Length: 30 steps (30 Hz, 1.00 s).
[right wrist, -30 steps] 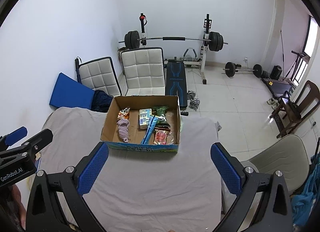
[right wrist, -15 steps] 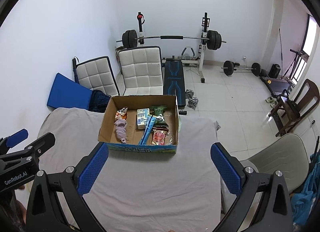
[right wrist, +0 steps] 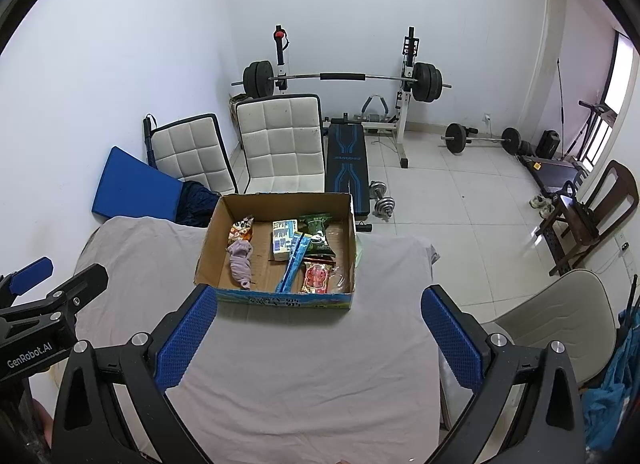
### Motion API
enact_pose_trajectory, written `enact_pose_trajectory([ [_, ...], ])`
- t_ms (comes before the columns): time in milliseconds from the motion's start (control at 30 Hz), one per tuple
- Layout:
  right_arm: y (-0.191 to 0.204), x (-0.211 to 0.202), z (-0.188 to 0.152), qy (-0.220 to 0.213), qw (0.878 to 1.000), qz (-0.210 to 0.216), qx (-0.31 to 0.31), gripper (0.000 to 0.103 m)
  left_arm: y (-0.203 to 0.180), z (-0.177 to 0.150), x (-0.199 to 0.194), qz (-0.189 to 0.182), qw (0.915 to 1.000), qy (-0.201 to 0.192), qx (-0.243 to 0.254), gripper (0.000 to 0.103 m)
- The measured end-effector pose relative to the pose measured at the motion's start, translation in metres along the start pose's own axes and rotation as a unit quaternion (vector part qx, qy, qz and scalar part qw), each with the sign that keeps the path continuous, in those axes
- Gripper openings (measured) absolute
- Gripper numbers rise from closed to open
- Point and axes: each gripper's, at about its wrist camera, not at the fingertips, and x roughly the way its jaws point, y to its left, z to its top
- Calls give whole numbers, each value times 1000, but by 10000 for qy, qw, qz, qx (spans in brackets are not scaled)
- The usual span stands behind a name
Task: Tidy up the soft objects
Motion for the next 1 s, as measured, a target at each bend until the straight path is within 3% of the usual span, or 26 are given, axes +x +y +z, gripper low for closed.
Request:
enact_pose_trajectory([
  [1000,0,-5,8,-58,10000,-19,-30,103,3,2,-1,-11,10000,-2,-62,103],
])
